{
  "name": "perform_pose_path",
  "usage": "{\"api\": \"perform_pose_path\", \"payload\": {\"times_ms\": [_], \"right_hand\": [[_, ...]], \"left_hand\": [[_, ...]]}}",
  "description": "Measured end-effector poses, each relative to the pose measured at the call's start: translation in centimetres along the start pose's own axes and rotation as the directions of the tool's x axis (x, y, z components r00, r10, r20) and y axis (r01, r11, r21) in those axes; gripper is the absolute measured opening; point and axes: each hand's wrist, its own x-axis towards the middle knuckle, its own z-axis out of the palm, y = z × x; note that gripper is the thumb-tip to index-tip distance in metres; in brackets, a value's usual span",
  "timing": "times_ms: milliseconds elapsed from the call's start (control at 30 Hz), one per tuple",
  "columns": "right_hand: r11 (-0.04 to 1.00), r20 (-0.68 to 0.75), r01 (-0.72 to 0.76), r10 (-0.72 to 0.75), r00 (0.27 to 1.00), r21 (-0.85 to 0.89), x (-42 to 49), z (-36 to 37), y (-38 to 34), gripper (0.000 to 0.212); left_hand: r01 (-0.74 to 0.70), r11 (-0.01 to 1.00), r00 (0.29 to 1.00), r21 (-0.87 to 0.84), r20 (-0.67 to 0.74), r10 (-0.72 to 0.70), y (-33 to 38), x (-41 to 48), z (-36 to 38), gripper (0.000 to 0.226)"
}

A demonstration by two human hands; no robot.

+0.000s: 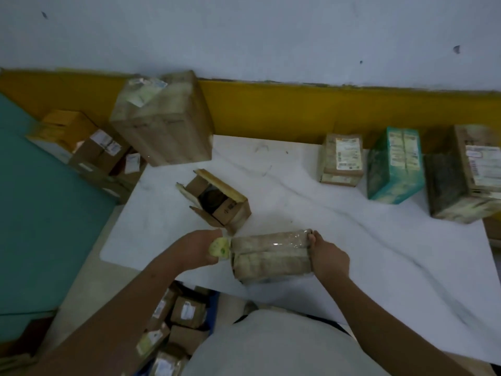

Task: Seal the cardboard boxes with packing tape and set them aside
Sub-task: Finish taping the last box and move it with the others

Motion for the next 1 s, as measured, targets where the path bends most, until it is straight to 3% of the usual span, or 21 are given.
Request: {"api": "perform_pose_path", "payload": {"times_ms": [233, 367, 500, 700, 833, 900, 1000], "right_hand": [[0.997, -0.003, -0.035, 0.035, 0.999, -0.07, -0.1, 0.4, -0.8, 0.043], [0.997, -0.128, -0.064, 0.059, 0.99, -0.037, -0.6, 1.3, -2.0, 0.052], [0.989, -0.089, -0.14, 0.136, 0.987, -0.044, -2.3, 2.8, -4.6, 0.064], [0.972, -0.172, -0.232, 0.235, 0.957, 0.034, -2.9, 4.5, -7.8, 0.064], [0.957, -0.021, -0.283, 0.285, 0.958, 0.069, -3.7, 5.4, -10.5, 0.063], [0.962, 0.12, -0.272, 0.268, 0.956, 0.014, -5.0, 6.0, -12.6, 0.081], [0.992, 0.132, -0.128, 0.128, 0.983, -0.001, -7.1, 7.8, -14.9, 0.103]], "left_hand": [[-0.007, 1.0, 0.999, -0.01, 0.032, 0.008, -1.7, 1.2, 2.7, 0.067], [-0.025, 1.0, 1.0, -0.015, 0.015, 0.025, -1.9, 2.2, 3.6, 0.059], [-0.077, 0.996, 0.997, -0.04, -0.02, 0.077, -2.2, 2.7, 3.9, 0.036], [-0.111, 0.982, 0.991, -0.155, -0.09, 0.098, -2.1, 2.9, 4.6, 0.038], [-0.123, 0.975, 0.988, -0.186, -0.112, 0.103, -2.2, 3.0, 5.0, 0.034], [-0.125, 0.973, 0.987, -0.196, -0.12, 0.103, -2.4, 3.1, 5.2, 0.026], [-0.131, 0.975, 0.987, -0.179, -0.112, 0.112, -2.3, 3.1, 5.2, 0.03]]}}
